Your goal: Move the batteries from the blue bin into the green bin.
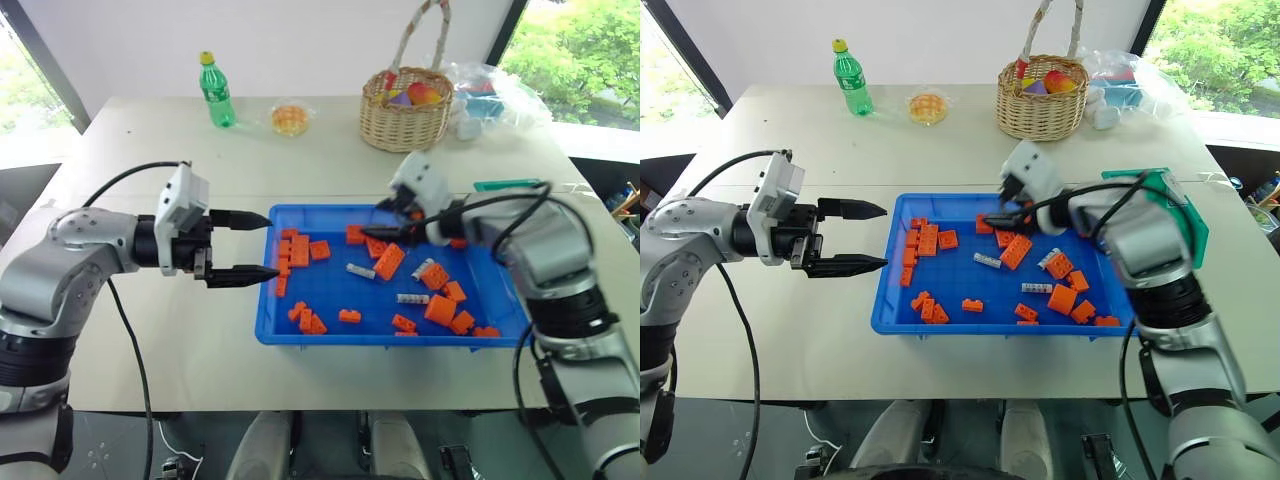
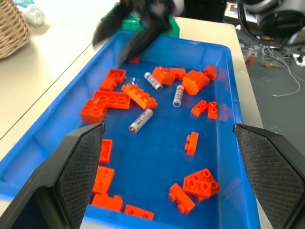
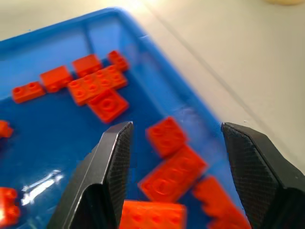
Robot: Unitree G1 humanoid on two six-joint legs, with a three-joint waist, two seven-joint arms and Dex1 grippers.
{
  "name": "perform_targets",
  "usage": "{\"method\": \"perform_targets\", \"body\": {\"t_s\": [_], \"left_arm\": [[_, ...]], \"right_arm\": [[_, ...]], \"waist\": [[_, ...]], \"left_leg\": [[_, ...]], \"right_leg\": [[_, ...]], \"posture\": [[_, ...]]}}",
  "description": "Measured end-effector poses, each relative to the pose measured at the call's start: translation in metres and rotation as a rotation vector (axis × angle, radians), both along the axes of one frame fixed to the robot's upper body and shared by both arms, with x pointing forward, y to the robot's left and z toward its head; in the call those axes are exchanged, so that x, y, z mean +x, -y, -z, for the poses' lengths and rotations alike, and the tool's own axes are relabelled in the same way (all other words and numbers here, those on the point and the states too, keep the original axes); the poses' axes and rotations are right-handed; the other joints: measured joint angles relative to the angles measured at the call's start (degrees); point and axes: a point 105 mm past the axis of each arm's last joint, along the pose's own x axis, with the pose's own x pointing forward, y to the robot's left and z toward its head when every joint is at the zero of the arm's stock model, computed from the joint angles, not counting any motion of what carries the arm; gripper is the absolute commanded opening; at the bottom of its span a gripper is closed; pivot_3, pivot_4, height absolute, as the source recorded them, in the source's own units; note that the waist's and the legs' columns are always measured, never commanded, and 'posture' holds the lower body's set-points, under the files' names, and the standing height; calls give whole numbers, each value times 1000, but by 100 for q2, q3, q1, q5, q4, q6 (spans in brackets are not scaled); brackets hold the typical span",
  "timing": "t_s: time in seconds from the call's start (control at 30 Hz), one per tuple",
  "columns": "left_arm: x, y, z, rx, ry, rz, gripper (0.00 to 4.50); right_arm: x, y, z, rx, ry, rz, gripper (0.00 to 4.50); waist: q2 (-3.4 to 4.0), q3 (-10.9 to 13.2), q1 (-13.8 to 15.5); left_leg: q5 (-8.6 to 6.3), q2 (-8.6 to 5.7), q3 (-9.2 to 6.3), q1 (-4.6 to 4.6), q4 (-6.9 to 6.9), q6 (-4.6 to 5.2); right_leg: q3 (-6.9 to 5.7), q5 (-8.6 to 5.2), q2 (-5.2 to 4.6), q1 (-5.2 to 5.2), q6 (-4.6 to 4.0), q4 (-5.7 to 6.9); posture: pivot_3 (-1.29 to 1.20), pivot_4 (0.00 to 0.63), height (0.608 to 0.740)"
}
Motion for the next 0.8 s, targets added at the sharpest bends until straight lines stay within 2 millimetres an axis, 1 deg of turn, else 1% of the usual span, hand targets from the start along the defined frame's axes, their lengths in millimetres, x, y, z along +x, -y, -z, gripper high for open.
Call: {"method": "perform_targets", "body": {"t_s": [0.07, 0.1, 0.27, 0.47, 0.57, 0.63, 0.67, 0.73, 0.8], "left_arm": [[-1, 0, 1, 1, -1, 0, 4500], [-2, 0, 0, 5, 4, 3, 4500], [-3, 1, -1, 9, 10, 8, 4500], [-3, 0, -1, 12, 11, 5, 4500], [-3, 0, -1, 13, 11, 4, 4500], [-3, 0, -2, 14, 12, 4, 4500], [-3, 0, -2, 13, 14, 4, 4500], [-2, 0, -4, 13, 20, 5, 4500], [-2, 0, -4, 13, 21, 6, 4500]], "right_arm": [[-8, -6, 22, -13, -71, -11, 3009], [-10, -8, 28, -15, -94, -9, 3009], [-11, -9, 34, -13, -112, 1, 3009], [-18, -9, 53, -20, -171, 0, 3009], [-25, -10, 66, -31, -205, -19, 3009], [-27, -13, 65, -33, -196, -33, 3009], [-27, -13, 66, -36, -193, -39, 2773], [-28, -14, 68, -40, -185, -45, 2149], [-26, -13, 69, -43, -174, -40, 1189]], "waist": [[0, 0, -6], [0, 0, -15], [0, 0, -53], [0, 0, -60], [0, 0, -60], [0, 0, -59], [-1, 0, -60], [-1, 0, -60], [-1, 0, -65]], "left_leg": [[0, 0, 1, 0, 0, 0], [0, 0, 1, 0, 0, 0], [0, 4, 1, 4, 0, 0], [0, 4, 1, 4, 0, 0], [0, 4, 1, 4, 0, 0], [0, 4, 1, 5, 0, 0], [0, 4, 1, 6, 0, 0], [0, 4, 1, 7, 0, 0], [0, 4, 1, 8, 0, 0]], "right_leg": [[0, 0, 0, -3, 0, 1], [0, 0, 1, -3, 0, 1], [1, 0, 6, -2, 0, 3], [1, 0, 7, -2, 0, 4], [1, 0, 7, -2, 0, 4], [1, 0, 8, -1, 0, 4], [1, 0, 8, -1, 0, 4], [1, 0, 8, 0, 0, 4], [1, 0, 8, 0, 0, 5]], "posture": [[0, 150, 693], [0, 150, 693], [0, 150, 693], [0, 150, 693], [0, 150, 693], [0, 150, 693], [0, 150, 693], [0, 150, 693], [0, 150, 693]]}}
